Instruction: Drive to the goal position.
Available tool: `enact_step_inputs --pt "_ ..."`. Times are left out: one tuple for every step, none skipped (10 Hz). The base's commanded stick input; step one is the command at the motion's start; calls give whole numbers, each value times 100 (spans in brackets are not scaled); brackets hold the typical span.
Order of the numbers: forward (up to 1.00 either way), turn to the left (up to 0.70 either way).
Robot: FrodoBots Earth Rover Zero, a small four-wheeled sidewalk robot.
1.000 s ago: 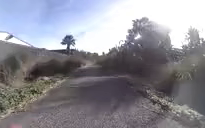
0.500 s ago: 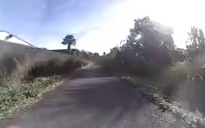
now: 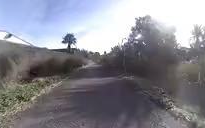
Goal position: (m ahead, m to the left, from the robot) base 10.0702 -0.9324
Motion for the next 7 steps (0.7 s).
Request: enact_step_inputs --pt "43 26" --pt "43 26" --pt "43 26" --pt "43 26" --pt "42 23" --pt "41 18" --pt "40 12"
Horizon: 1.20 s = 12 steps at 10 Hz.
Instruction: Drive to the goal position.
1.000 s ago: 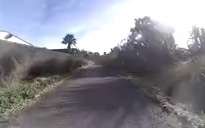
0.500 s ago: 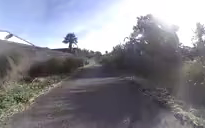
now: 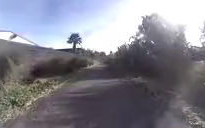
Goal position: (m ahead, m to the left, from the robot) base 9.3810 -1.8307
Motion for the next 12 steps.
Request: enact_step_inputs --pt "39 0" --pt "39 0" --pt "38 0" --pt "39 0" --pt "40 0" --pt "41 0" --pt "42 0" --pt "43 0" --pt "44 0" --pt "44 0" --pt "45 0" --pt "45 0"
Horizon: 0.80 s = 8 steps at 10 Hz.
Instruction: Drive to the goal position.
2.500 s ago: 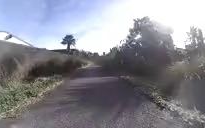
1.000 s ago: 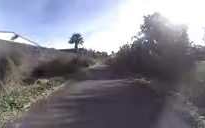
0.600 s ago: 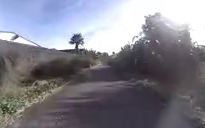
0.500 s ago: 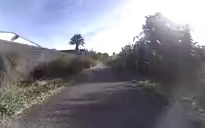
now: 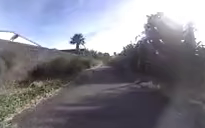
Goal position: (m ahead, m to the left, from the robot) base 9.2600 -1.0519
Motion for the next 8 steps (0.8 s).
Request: enact_step_inputs --pt "45 0" --pt "45 0" --pt "45 0" --pt "45 0" --pt "45 0" --pt "45 0" --pt "45 0" --pt "45 0"
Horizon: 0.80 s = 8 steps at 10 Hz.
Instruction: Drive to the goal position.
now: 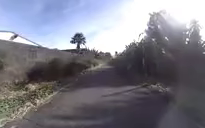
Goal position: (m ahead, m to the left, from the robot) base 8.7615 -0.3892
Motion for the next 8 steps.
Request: enact_step_inputs --pt "45 0" --pt "45 0" --pt "45 0" --pt "45 0" --pt "45 0" --pt "45 0" --pt "45 0" --pt "45 0"
